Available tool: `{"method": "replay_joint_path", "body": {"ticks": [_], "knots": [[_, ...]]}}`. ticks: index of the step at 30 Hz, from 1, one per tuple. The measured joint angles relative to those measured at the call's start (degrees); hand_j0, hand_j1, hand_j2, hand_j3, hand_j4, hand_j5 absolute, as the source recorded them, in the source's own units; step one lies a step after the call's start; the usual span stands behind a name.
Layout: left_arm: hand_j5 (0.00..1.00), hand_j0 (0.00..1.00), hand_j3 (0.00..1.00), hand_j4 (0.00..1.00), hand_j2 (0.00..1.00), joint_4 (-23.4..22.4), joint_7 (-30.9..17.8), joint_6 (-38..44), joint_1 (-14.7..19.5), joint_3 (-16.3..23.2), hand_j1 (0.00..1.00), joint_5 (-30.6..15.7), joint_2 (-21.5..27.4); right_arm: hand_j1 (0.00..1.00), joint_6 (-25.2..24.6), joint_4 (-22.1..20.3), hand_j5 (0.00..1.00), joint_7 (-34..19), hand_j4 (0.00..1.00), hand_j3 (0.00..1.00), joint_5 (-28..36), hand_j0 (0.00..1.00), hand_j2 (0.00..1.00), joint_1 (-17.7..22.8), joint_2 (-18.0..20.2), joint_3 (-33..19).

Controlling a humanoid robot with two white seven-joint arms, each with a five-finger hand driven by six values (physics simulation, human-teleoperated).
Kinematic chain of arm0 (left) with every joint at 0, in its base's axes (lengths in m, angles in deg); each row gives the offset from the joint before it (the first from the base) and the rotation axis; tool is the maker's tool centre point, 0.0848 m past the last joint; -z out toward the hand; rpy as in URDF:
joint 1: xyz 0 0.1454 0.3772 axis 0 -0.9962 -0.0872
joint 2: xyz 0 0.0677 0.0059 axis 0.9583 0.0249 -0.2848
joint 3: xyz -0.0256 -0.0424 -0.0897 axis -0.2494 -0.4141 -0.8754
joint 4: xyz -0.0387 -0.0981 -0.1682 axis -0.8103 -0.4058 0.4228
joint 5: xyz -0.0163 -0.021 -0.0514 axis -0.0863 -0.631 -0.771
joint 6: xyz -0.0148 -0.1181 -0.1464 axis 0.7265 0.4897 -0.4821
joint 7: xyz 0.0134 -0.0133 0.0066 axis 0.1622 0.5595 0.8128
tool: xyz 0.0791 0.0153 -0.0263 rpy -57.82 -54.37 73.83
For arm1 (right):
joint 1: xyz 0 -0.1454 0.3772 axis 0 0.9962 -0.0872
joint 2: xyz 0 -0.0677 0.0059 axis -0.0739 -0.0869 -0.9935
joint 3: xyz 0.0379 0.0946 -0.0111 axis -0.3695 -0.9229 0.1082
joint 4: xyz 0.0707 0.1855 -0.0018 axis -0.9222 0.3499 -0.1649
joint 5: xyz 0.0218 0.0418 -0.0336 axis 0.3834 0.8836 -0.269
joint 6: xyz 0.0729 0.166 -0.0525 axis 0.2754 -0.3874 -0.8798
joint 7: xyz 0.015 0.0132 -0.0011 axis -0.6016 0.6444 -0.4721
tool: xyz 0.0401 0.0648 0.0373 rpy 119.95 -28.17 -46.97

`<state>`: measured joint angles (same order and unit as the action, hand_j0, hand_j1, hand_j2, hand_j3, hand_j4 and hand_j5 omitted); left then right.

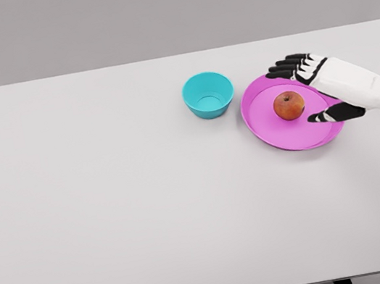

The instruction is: Put the apple from the pink plate into the blue bowl with your right arm

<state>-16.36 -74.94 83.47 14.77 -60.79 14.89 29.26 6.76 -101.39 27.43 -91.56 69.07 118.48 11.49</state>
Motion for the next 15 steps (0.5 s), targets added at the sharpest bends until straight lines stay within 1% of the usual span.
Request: {"method": "replay_joint_path", "body": {"ticks": [3, 5, 6, 8, 9, 10, 11, 13, 15], "knots": [[1.0, 1.0, 1.0, 1.0, 1.0, 0.0, 0.0, 0.0, 0.0, 0.0, 1.0, 0.0, 0.0, 1.0, -0.26, -0.17, 1.0, 0.02, 1.0, 1.0, 0.11, 1.0, 1.0, 0.0, -0.01, 0.05], [1.0, 1.0, 1.0, 1.0, 1.0, 0.0, 0.0, 0.0, 0.0, 0.0, 1.0, 0.0, 0.0, 1.0, -1.79, 0.11, 1.0, -0.09, 1.0, 1.0, 0.07, 1.0, 1.0, 0.0, 0.03, -0.42], [1.0, 1.0, 1.0, 1.0, 1.0, 0.0, 0.0, 0.0, 0.0, 0.0, 1.0, 0.0, 0.0, 1.0, -2.85, 0.15, 1.0, -1.79, 1.0, 1.0, -0.1, 1.0, 1.0, 0.0, 0.08, -0.97], [1.0, 1.0, 1.0, 1.0, 1.0, 0.0, 0.0, 0.0, 0.0, 0.0, 1.0, 0.0, 0.0, 1.0, -4.17, -0.04, 1.0, -11.26, 1.0, 1.0, -0.4, 1.0, 1.0, -0.26, 0.25, -3.72], [1.0, 1.0, 1.0, 1.0, 1.0, 0.0, 0.0, 0.0, 0.0, -0.01, 1.0, -0.01, 0.0, 1.0, -4.59, -0.1, 1.0, -16.17, 1.0, 1.0, -0.39, 1.0, 1.0, -2.54, 0.32, -4.97], [1.0, 1.0, 1.0, 1.0, 1.0, 0.0, 0.0, 0.0, 0.0, 0.0, 1.0, 0.0, 0.0, 1.0, -4.88, -0.13, 1.0, -19.77, 1.0, 1.0, -0.39, 1.0, 1.0, -3.51, 0.32, -5.85], [1.0, 1.0, 1.0, 1.0, 1.0, 0.0, 0.0, 0.0, 0.0, 0.0, 1.0, 0.0, 0.0, 1.0, -5.13, -0.07, 1.0, -22.35, 1.0, 1.0, -0.39, 1.0, 1.0, -5.01, 0.23, -6.42], [1.0, 1.0, 1.0, 1.0, 1.0, 0.0, 0.0, 0.0, 0.0, 0.01, 1.0, 0.0, 0.0, 1.0, -6.8, 0.04, 1.0, -25.52, 1.0, 1.0, -0.48, 1.0, 1.0, -8.96, -0.31, -6.5], [1.0, 1.0, 1.0, 1.0, 1.0, -0.01, 0.0, 0.0, 0.0, 0.01, 1.0, 0.0, 0.0, 1.0, -9.11, 0.65, 1.0, -27.14, 1.0, 1.0, -0.86, 1.0, 1.0, -13.36, -1.46, -4.34]]}}
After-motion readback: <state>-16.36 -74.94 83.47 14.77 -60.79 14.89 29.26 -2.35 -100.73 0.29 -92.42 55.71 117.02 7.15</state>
